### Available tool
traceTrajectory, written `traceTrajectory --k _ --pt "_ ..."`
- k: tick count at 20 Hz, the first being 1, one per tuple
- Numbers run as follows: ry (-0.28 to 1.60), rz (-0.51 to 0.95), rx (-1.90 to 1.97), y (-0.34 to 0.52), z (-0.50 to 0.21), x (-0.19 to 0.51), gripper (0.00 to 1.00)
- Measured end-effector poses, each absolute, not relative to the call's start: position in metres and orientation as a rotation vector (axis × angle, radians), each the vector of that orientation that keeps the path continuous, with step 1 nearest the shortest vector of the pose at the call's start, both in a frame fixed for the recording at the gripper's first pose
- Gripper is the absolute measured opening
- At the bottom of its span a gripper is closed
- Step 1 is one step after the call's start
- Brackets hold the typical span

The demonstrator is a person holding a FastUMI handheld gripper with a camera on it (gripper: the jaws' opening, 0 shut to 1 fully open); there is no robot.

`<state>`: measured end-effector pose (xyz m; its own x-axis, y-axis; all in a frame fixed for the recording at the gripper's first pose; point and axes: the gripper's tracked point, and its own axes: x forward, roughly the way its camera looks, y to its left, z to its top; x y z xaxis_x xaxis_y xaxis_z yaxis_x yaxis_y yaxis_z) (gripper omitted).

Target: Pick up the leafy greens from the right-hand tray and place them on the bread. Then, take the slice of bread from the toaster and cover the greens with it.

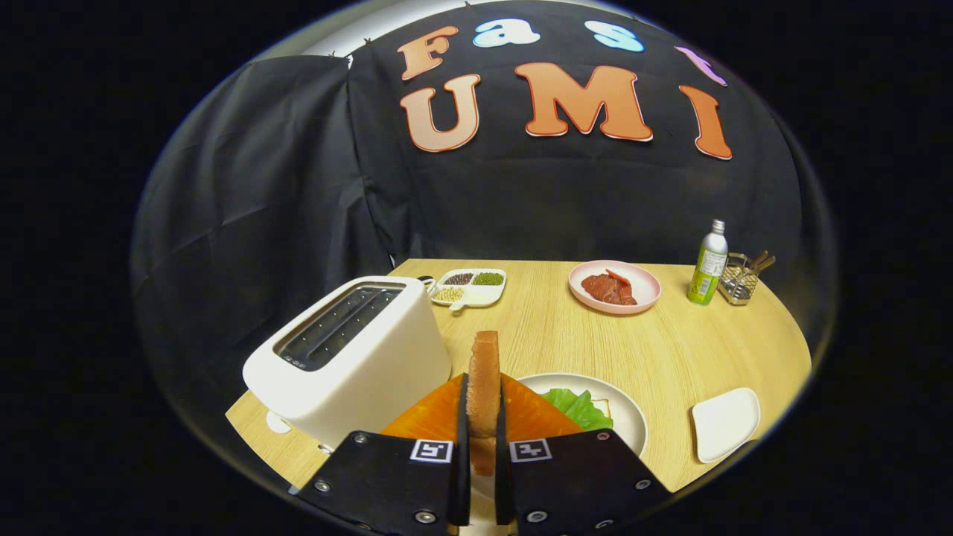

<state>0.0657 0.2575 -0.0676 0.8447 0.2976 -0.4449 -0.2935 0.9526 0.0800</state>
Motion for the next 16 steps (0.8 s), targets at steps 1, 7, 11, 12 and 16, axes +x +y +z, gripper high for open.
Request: traceTrajectory --k 1,7,11,12,16 --pt "0.480 0.310 0.014 0.254 -0.072 0.067 0.13" --pt "0.498 0.296 0.060 0.232 -0.085 0.074 0.14" --pt "0.517 0.284 0.103 0.214 -0.093 0.077 0.13" --pt "0.524 0.283 0.113 0.211 -0.096 0.078 0.14" --pt "0.541 0.275 0.145 0.198 -0.103 0.080 0.15"
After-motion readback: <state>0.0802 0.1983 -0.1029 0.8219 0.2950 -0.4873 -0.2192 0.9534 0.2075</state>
